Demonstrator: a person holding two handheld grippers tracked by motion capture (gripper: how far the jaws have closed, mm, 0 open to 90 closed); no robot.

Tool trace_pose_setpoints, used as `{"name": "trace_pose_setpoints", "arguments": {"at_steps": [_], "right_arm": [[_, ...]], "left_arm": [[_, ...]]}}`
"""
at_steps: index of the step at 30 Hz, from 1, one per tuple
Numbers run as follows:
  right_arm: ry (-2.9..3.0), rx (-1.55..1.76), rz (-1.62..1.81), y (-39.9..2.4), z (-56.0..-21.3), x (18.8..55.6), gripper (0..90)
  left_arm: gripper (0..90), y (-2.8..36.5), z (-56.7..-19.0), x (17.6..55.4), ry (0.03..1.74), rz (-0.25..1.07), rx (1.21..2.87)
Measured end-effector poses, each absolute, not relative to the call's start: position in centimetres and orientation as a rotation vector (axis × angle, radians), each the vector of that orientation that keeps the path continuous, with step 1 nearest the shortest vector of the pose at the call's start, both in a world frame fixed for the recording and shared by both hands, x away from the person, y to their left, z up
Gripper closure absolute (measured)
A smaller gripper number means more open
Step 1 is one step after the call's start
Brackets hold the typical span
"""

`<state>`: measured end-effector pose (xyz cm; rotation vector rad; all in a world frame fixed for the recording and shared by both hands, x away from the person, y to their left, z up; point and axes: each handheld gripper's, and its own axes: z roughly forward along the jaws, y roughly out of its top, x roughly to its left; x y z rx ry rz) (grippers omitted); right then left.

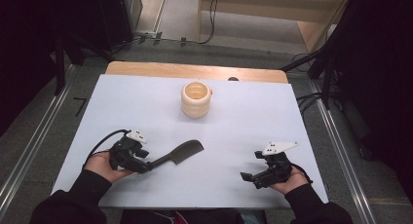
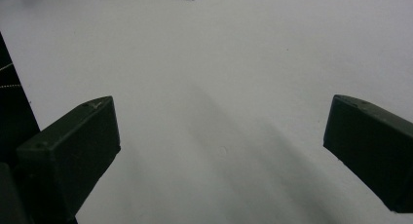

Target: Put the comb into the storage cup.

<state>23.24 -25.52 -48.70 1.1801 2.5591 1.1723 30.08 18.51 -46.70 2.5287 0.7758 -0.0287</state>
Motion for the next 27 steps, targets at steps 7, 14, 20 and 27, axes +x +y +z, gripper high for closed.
{"name": "trace_pose_setpoints", "arguments": {"at_steps": [7, 14, 20, 27], "right_arm": [[2.560, 1.178, 1.168, -25.5, -48.7, 23.2, 0.0], [2.561, 1.179, 1.164, -25.4, -48.8, 23.2, 0.0], [2.565, 1.176, 1.161, -25.4, -48.8, 23.3, 0.0], [2.569, 1.178, 1.158, -25.3, -48.8, 23.3, 0.0]], "left_arm": [[53.4, 17.6, -47.5, 29.7, 0.730, -0.008, 2.595], [63.0, 16.9, -47.8, 28.9, 0.666, 0.125, 2.638], [66.0, 16.8, -48.0, 28.3, 0.677, 0.178, 2.622], [71.3, 16.6, -48.0, 28.5, 0.723, 0.165, 2.623]]}}
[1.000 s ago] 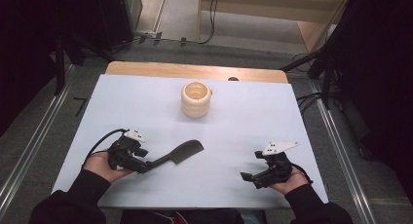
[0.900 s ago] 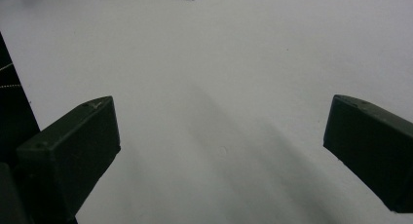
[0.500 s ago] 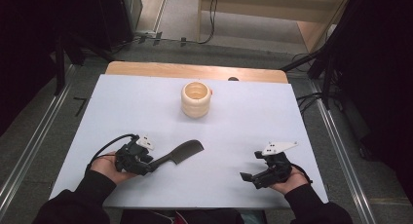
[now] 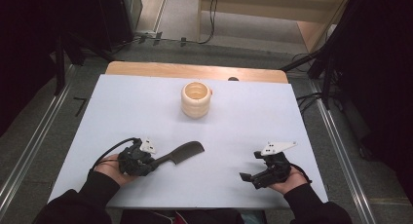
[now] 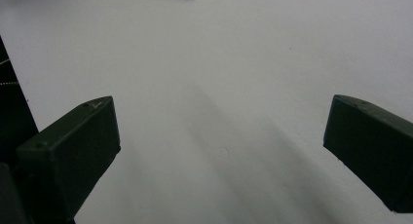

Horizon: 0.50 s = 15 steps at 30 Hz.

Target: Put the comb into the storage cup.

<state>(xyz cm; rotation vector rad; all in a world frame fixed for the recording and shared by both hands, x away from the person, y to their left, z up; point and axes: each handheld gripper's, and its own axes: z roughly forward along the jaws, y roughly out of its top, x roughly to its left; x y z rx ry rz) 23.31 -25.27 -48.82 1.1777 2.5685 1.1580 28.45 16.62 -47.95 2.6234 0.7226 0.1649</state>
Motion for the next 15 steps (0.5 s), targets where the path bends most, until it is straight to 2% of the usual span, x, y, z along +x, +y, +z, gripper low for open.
{"name": "trace_pose_setpoints", "arguments": {"at_steps": [8, 15], "right_arm": [[2.559, 1.165, 1.175, -25.3, -48.7, 23.3, 0.0], [2.537, 1.147, 1.211, -25.3, -48.3, 23.2, 0.0]], "left_arm": [[72.8, 16.6, -47.9, 28.7, 0.737, 0.139, 2.620], [72.8, 17.3, -47.6, 29.6, 0.790, 0.028, 2.571]]}}
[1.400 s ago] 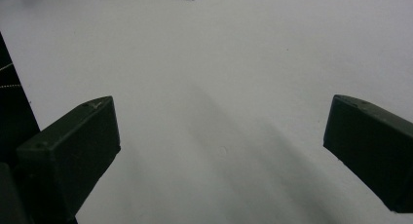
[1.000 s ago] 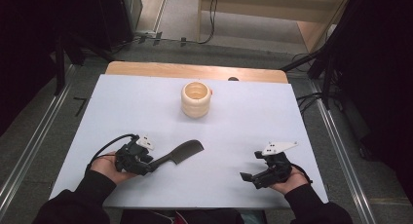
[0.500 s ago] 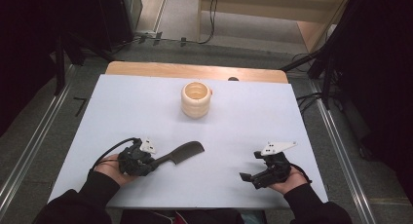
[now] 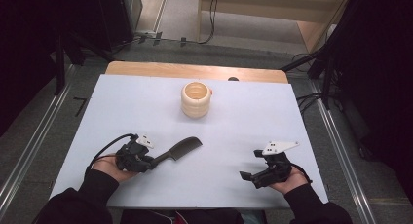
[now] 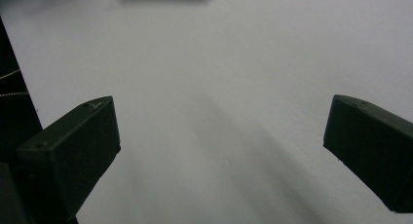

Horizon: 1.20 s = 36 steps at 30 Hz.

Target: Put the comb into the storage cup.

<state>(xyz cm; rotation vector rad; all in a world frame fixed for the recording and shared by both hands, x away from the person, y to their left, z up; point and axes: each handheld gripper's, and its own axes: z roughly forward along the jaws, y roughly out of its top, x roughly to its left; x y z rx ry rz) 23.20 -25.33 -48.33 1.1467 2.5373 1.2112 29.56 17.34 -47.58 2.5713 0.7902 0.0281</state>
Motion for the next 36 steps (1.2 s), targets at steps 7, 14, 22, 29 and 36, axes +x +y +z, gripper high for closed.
{"name": "trace_pose_setpoints", "arguments": {"at_steps": [7, 14, 22, 29, 36], "right_arm": [[2.529, 1.148, 1.262, -25.0, -48.1, 23.1, 0.0], [2.482, 1.169, 1.343, -24.6, -47.6, 23.2, 0.0], [2.373, 1.256, 1.430, -24.1, -46.9, 23.4, 0.0], [2.349, 1.263, 1.453, -23.0, -46.6, 23.6, 0.0], [2.327, 1.272, 1.491, -21.6, -46.2, 23.8, 0.0]], "left_arm": [[72.7, 18.3, -46.4, 30.0, 0.806, -0.061, 2.412], [72.6, 18.1, -45.6, 30.3, 0.841, -0.123, 2.315], [72.6, 17.0, -45.3, 30.3, 0.895, -0.194, 2.226], [72.6, 17.1, -45.2, 30.8, 0.973, -0.244, 2.130], [72.6, 16.3, -45.1, 31.4, 0.998, -0.266, 2.067]]}}
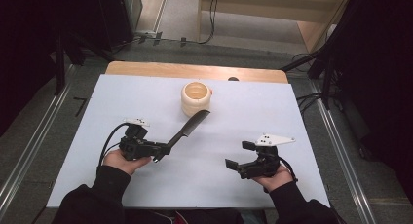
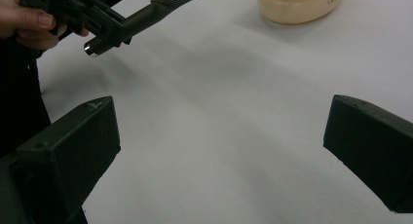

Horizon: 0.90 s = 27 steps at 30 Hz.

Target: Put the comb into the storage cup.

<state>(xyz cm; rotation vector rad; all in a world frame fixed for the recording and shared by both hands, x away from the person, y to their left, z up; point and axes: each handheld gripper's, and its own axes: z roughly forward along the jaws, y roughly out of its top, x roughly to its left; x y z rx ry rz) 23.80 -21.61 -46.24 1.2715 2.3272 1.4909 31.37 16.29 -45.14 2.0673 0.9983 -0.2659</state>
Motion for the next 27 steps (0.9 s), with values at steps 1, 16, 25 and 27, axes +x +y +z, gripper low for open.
{"name": "trace_pose_setpoints", "arguments": {"at_steps": [1, 16, 25, 27], "right_arm": [[2.321, 1.273, 1.494, -21.5, -46.2, 23.8, 0.0], [2.214, 1.373, 1.587, -19.9, -46.0, 24.5, 12.8], [2.180, 1.468, 1.622, -19.8, -46.1, 25.0, 19.7], [2.163, 1.492, 1.630, -19.9, -46.1, 25.1, 20.3]], "left_arm": [[72.6, 16.1, -45.1, 31.4, 1.001, -0.271, 2.059], [72.6, 12.6, -45.6, 32.2, 1.000, -0.325, 2.003], [72.5, 10.9, -46.0, 32.9, 1.017, -0.384, 1.962], [72.6, 10.7, -46.0, 33.0, 1.019, -0.388, 1.965]]}}
